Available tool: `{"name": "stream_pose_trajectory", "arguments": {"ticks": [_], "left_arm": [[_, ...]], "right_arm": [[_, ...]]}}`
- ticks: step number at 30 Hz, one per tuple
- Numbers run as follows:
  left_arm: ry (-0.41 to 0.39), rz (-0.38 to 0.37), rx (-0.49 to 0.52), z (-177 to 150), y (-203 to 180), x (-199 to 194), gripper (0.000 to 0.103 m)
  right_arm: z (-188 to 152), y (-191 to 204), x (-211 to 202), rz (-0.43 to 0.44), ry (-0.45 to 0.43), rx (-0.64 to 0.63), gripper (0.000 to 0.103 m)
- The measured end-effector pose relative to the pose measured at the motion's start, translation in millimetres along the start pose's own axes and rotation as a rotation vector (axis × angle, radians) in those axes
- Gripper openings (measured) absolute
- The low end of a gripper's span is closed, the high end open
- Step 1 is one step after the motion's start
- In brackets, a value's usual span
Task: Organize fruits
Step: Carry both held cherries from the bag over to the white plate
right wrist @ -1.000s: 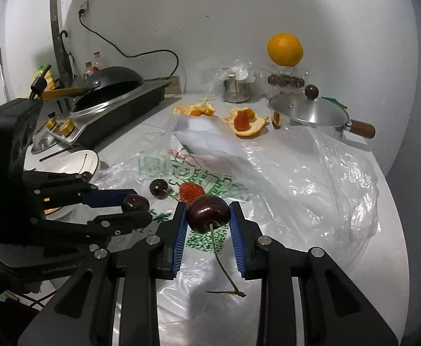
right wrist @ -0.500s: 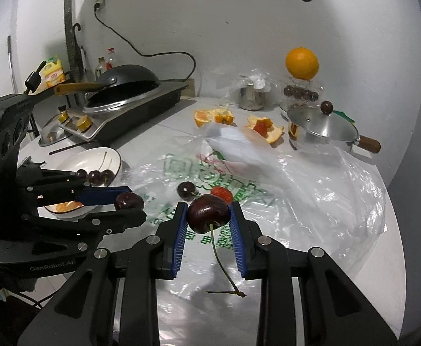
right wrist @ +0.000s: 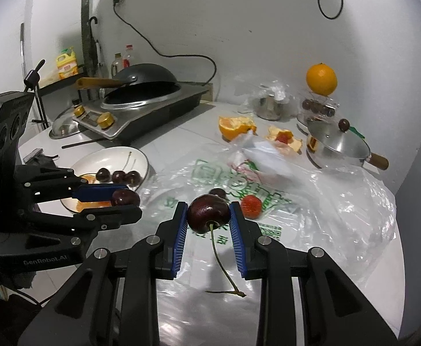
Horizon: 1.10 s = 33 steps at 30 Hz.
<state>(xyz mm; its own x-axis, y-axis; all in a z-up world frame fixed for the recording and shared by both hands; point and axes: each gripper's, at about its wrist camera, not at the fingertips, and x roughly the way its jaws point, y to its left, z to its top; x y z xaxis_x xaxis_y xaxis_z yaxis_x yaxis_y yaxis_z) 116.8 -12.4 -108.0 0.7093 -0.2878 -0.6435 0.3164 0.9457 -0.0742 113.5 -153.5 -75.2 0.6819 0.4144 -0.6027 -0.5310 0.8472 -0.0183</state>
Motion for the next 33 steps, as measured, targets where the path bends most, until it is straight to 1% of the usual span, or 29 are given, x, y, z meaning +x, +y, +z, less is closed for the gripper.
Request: {"name": "stream_pose_trajectory", "arguments": {"ticks": [18,27,33], "left_arm": [[-0.044,0.041,-0.064,-33,34,-47,0.03],[-0.057,0.06,-0.089,-44,53,-59,0.03],[-0.059,0.078,-0.121,-51,73,-62,0.03]], "right_arm": [[3,46,-9,0.015,-0.009,-0.049,0.031],[5,66,-2,0.027,0.004,-0.072,0.031],[8,77,8,0.033,0.018,-0.086,0.031]]}}
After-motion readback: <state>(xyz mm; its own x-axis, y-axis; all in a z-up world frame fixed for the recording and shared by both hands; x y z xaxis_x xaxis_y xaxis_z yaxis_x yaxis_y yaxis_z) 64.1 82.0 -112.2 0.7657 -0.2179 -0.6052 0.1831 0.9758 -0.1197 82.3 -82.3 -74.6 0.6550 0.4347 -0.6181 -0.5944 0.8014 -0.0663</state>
